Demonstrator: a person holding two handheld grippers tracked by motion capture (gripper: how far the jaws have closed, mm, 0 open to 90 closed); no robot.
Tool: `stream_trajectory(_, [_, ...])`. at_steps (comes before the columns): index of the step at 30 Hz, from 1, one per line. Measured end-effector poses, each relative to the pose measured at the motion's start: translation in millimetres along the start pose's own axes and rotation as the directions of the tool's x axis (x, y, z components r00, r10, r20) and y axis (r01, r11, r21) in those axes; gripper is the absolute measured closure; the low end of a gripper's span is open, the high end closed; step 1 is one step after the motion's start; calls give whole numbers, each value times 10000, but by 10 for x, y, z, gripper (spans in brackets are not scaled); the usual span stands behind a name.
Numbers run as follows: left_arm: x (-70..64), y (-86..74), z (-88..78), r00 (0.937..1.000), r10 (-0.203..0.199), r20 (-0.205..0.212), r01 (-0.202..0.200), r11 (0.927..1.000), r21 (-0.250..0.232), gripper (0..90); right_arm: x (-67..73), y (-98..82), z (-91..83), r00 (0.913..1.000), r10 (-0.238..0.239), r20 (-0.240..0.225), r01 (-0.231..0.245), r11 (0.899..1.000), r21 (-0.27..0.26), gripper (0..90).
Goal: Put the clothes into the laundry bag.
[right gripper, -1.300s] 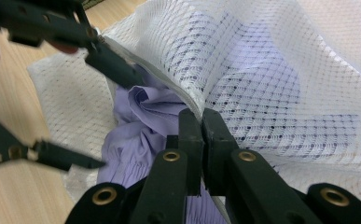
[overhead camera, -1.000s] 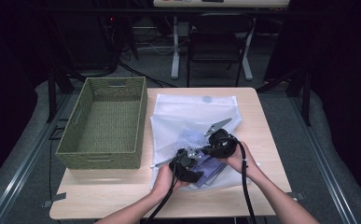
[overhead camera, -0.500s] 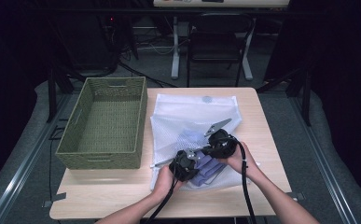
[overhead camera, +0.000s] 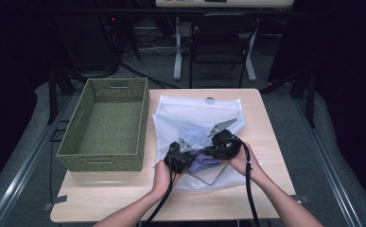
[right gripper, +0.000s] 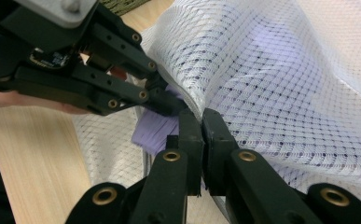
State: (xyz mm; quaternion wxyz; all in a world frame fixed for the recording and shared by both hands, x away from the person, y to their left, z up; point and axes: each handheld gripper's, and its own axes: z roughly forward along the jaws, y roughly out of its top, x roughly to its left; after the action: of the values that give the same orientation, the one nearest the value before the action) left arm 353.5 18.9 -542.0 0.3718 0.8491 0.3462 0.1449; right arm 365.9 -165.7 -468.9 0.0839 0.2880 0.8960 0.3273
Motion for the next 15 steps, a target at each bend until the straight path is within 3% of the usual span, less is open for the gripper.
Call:
stream_trajectory(2, [31,-48,67,9999,60,-114,-55,9993,357,864,-6,-4,20,10000,-48,-59,49,9999,127,882])
stream_trajectory(4, [56,-95,132,9999,-95,52,91,9975,697,854,-10,-22,69,10000,41,-62,-39,9994,353,882])
stream_trajectory(7, [65,-88,126,9992,-124,387,93,9969,781,805,-23,-52,119,10000,46,-87,-42,9988,482,881])
stream_trajectory(11, [44,-58,57,9968,2,800,-70,9964,847,699,-45,-61,107,9999,114,-36,-112,9988,472,881])
stream_trajectory(13, [34,-41,15,9957,153,918,-259,9930,1153,614,-47,-64,105,9999,105,-51,-102,9985,542,882])
stream_trajectory(15, [5,-35,-27,9959,52,905,-167,9918,1266,506,-48,-63,99,9999,100,-50,-97,9986,521,882])
